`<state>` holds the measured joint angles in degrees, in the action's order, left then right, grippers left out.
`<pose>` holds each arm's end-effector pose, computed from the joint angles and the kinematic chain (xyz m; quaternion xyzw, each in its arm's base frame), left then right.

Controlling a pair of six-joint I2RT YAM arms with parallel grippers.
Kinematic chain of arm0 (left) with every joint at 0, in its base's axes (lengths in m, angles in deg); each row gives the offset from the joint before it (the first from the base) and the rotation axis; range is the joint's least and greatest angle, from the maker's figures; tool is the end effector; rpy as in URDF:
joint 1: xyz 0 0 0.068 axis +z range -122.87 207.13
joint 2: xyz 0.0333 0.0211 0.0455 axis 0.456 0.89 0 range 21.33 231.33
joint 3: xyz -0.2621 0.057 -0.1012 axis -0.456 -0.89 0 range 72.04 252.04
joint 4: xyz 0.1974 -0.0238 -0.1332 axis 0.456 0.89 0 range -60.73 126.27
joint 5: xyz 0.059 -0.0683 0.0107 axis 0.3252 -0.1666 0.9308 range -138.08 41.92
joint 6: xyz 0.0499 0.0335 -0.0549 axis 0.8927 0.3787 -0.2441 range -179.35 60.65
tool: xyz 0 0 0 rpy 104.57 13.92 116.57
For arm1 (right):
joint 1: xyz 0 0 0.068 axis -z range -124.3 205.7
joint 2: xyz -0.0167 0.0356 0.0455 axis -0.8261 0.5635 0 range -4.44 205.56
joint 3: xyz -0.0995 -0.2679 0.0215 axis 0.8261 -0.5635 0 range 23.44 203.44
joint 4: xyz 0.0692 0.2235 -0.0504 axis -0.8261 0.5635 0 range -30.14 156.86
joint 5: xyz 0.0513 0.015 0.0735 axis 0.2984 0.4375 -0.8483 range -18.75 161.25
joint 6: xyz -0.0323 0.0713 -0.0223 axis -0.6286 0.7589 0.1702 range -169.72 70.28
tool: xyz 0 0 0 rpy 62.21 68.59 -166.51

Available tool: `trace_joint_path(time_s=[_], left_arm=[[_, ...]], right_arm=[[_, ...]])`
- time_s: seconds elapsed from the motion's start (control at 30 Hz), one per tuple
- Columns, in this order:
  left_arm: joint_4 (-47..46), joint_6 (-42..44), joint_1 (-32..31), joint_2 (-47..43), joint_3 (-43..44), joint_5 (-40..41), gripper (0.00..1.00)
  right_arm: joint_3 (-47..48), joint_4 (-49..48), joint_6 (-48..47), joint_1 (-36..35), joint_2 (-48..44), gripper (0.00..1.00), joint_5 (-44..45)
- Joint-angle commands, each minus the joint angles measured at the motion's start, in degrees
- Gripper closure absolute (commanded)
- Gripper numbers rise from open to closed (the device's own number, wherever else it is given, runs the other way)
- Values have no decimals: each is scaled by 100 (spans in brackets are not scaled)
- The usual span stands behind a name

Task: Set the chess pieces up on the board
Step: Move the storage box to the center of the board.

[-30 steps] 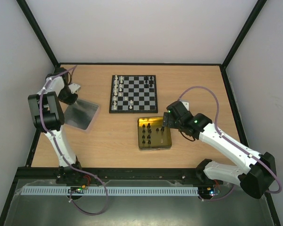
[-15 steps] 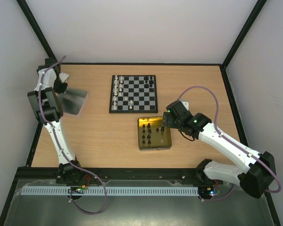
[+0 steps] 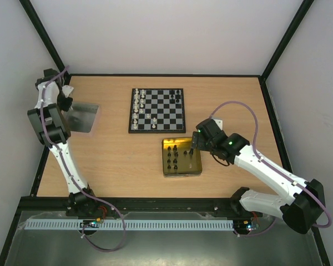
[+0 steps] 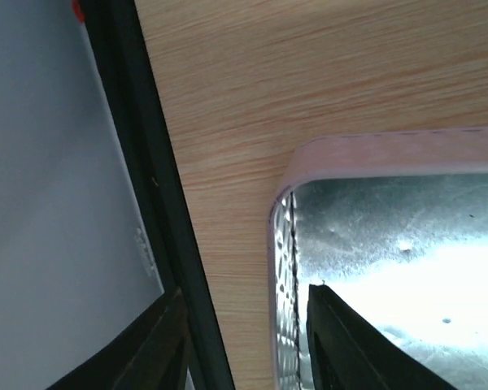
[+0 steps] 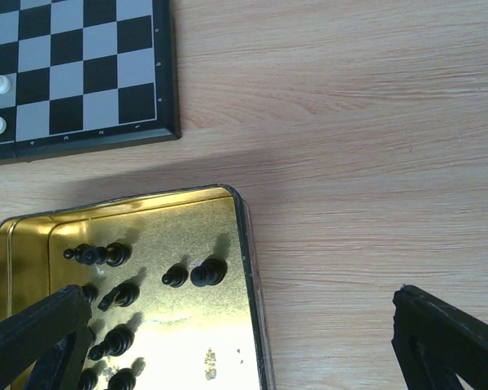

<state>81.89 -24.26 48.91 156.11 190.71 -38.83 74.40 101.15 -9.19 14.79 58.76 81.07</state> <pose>0.4577 0.1953 0.1735 0.0987 0.9747 0.1573 0.1240 0.1657 0.1276 0.2581 0.0237 0.9464 0.1416 0.2893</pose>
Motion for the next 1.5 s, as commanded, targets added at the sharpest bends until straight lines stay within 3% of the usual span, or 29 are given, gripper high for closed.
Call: trace_joint_path(time_s=[0.0, 0.07, 0.27, 0.33, 0.53, 0.67, 1.03, 1.47], left_arm=[[49, -7, 65, -693, -178, -746, 51], [-85, -48, 51, -1024, -458, -971, 40], [-368, -96, -116, -1915, -1258, -1246, 21], [-632, -162, -282, -2464, -1918, -1375, 4], [-1015, -429, -785, -3801, -3281, -1827, 1], [-1084, -696, -1232, -4588, -4083, -2148, 1], [-840, -1290, -2258, -5965, -5036, -2861, 0], [-1002, -1536, -2719, -6143, -5714, -2970, 0]], right_arm=[[46, -28, 54, -25, -96, 2, 172], [54, -49, 58, -31, -66, 3, 145], [-9, -40, 118, -26, 159, 2, 73], [-88, -58, 157, -28, 271, 3, 149], [75, 12, 213, -16, 755, 25, 427], [205, -84, 142, 65, 1141, 30, 296], [-210, -585, 77, 526, 1397, 35, -235], [-696, -894, -36, 593, 1486, 39, -793]])
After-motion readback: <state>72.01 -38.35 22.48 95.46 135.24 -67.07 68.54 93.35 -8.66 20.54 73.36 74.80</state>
